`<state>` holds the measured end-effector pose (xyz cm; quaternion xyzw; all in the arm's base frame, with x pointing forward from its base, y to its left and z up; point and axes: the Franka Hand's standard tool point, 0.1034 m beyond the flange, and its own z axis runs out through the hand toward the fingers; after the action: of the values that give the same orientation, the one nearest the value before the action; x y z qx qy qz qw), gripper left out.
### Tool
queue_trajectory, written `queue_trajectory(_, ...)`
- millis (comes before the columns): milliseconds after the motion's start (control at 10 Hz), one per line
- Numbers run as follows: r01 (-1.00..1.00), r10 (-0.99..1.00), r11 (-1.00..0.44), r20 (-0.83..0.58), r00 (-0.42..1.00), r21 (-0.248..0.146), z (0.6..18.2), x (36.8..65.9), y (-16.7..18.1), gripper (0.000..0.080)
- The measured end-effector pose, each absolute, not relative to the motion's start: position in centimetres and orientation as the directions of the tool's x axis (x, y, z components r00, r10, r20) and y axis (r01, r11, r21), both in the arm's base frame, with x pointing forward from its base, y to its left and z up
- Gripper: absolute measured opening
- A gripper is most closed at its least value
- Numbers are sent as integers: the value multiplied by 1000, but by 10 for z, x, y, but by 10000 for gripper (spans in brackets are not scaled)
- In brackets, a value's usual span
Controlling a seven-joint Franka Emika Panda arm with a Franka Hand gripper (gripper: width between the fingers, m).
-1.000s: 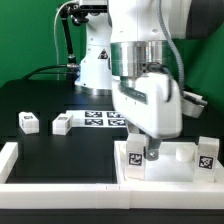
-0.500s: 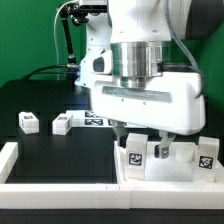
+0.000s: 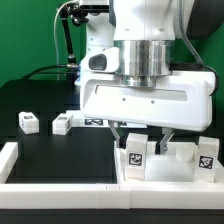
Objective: Assemble square table
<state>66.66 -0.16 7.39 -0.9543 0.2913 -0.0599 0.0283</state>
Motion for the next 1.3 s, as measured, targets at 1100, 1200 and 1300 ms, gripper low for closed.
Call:
queue_trajectory(1100, -961, -965, 232, -157, -208, -152, 69, 667, -1, 294)
queue_trajectory(1200, -966, -971, 208, -154, -184, -155, 69, 667, -1, 294)
queue_trajectory(1300, -968, -974, 194, -152, -170, -157, 69, 667, -1, 294)
